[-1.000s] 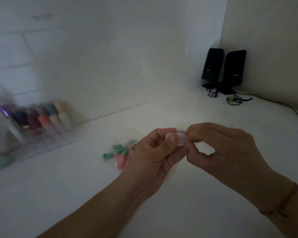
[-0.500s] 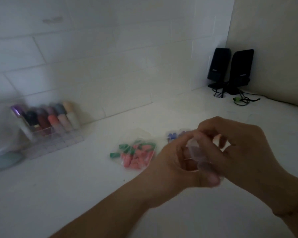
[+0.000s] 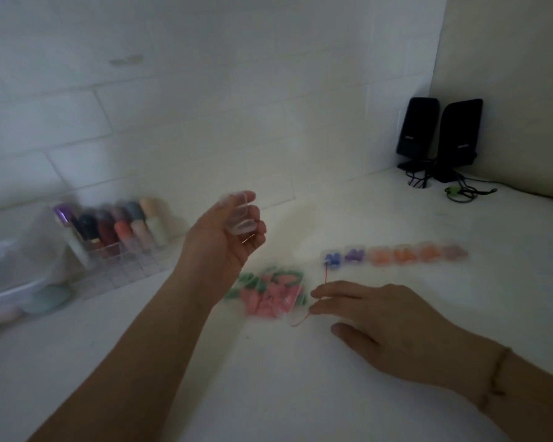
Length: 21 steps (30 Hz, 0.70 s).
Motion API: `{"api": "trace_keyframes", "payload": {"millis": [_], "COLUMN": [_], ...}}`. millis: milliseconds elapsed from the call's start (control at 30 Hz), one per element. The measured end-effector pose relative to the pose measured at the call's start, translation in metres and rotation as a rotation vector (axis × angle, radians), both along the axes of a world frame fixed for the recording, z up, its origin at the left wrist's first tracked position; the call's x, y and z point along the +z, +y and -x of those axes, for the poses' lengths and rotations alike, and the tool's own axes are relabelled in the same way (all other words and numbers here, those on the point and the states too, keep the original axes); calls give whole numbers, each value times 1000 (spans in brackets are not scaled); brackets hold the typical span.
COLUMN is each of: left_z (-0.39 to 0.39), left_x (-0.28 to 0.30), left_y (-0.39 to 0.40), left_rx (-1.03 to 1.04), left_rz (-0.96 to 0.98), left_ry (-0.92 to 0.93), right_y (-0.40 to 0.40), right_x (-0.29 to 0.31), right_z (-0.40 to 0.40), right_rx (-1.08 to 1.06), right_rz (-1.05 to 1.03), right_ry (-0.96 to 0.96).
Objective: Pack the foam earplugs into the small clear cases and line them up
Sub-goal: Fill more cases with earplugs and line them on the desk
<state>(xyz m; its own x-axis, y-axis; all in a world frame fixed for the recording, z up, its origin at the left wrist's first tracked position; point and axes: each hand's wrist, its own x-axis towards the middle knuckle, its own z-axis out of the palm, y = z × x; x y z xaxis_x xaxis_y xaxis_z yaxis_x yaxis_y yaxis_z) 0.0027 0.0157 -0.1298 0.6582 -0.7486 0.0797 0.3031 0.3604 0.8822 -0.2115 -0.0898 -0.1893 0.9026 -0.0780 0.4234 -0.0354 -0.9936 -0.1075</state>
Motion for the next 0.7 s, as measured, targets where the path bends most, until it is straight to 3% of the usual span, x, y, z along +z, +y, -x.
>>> {"api": "trace_keyframes", "payload": {"millis": [333, 700], "left_z": [16, 24], "left_x": [-31, -38], "left_y": [-9, -8], "left_rx": [29, 7], "left_rz": [-158, -160], "left_ry": [39, 59], "right_y": [6, 16], "right_x": [2, -13], "right_z": [-2, -18], "right_rx": [84, -106], "right_rz": [29, 243], "right_ry": [162, 19]}}
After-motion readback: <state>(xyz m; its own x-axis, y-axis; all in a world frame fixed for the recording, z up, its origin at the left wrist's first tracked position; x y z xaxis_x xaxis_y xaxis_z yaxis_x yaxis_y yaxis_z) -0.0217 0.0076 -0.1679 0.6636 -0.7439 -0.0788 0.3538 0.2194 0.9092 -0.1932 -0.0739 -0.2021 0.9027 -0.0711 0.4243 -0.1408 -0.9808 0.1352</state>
